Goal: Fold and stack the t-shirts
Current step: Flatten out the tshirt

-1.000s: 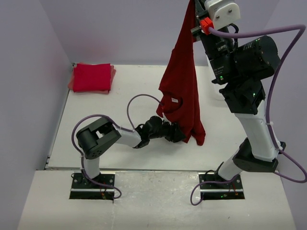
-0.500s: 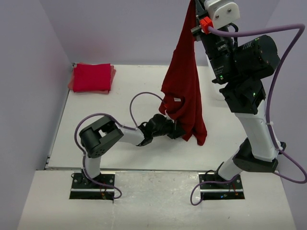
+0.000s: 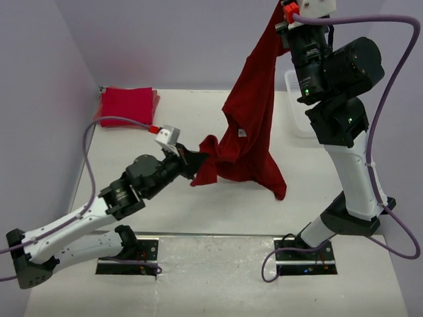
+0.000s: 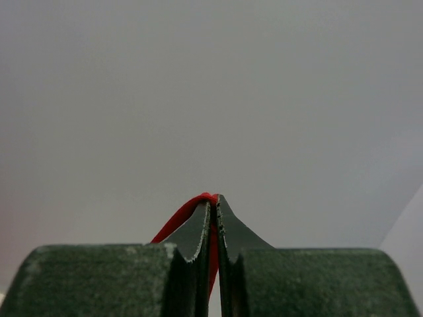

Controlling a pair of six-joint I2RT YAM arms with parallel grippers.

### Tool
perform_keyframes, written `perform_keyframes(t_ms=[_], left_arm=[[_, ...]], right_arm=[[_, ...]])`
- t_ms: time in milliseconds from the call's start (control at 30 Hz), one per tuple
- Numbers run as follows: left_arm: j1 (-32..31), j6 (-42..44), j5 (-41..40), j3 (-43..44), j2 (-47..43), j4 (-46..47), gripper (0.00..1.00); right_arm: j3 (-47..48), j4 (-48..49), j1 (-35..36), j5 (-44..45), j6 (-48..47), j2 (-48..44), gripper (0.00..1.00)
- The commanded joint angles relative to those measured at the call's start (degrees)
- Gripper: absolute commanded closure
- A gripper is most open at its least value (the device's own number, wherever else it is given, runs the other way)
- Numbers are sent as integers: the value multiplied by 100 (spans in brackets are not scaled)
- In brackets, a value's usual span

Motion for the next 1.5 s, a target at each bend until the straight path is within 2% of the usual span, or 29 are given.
perform_keyframes(t_ms=[0, 33, 67, 267, 367, 567, 767, 967, 1100, 1167, 1200, 1267, 1367, 1400, 1467], left_arm=[[-9, 512, -1350, 997, -563, -2019, 100], [-9, 575, -1457, 1001, -634, -2023, 100], [-9, 671, -1562, 1402, -679, -2415, 100], [-9, 1277, -1967, 2810, -978, -3296, 100], [-9, 1655, -1731, 3627, -934, -3640, 100], [-9, 2017, -554, 4911, -715, -3834, 100], [-9, 2017, 1098, 5229, -293, -3545, 100], [-9, 1631, 2267, 4808, -134, -2948, 100], [-9, 1183, 2953, 3678, -178, -2036, 100], [-9, 928, 2972, 3140, -318, -1700, 100], [-9, 857, 2772, 2624, -380, -1568, 100], [-9, 638, 2280, 2164, -634, -1461, 100], [-9, 313, 981, 1145, -1196, -1364, 100], [-9, 181, 185, 742, -1311, -1530, 100], [-9, -39, -496, 405, -1470, -1724, 100]], right_arm=[[229, 100, -93, 363, 145, 1, 100], [256, 74, -93, 408, 145, -17, 100], [274, 4, -84, 426, 206, -52, 100], [222, -94, -84, 619, 277, -447, 100], [116, 64, -84, 707, 110, -728, 100], [-24, 459, -84, 847, -285, -1167, 100], [-411, 662, -84, 927, -400, -1756, 100], [-858, 820, -84, 936, -541, -2301, 100], [-1096, 803, -84, 516, -462, -2539, 100], [-1245, 768, -93, 295, -348, -2461, 100], [-1264, 742, -84, 172, -295, -2382, 100], [-1308, 610, -93, -258, -137, -1987, 100], [-897, 294, -180, -751, 267, -1004, 100], [-799, 250, -224, -874, 363, -714, 100], [-379, 92, -408, -1303, 741, 232, 100]])
